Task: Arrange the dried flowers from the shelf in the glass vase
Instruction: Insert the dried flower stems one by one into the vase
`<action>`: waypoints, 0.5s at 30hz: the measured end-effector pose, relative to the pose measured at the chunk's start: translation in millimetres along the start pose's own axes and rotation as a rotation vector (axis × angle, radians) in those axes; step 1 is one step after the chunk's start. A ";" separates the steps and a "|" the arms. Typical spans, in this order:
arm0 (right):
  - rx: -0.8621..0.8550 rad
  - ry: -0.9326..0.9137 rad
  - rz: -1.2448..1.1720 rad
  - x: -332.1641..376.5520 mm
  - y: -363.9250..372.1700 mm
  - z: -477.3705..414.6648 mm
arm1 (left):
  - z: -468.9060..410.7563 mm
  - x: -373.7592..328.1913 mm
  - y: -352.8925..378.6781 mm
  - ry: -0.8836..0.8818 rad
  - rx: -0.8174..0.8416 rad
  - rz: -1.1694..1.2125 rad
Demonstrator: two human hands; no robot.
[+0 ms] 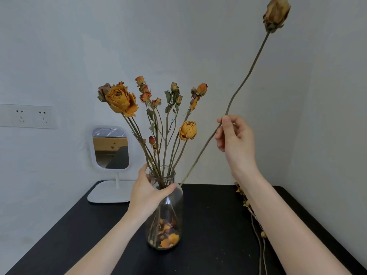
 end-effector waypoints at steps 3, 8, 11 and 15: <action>0.009 -0.033 -0.023 4.1 5.3 0.3 | -1.3 2.3 -0.1 -0.014 0.024 -0.026; 0.025 -0.095 -0.041 8.7 13.8 3.2 | 1.1 2.3 4.3 -0.036 0.075 0.022; 0.072 -0.124 -0.006 10.6 20.7 7.3 | 3.5 1.2 3.7 -0.038 0.057 0.066; 0.187 -0.163 0.103 10.4 34.0 15.4 | 5.1 -1.0 4.4 -0.019 0.072 0.086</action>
Point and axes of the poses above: each hand's wrist, its own z-axis away from the middle knuckle, its own y-axis out of the palm, x = y × z, the point moved 5 cm from there along -z, towards the middle knuckle, and after that the axes turned 5 degrees about -y, right-handed, at the moved point
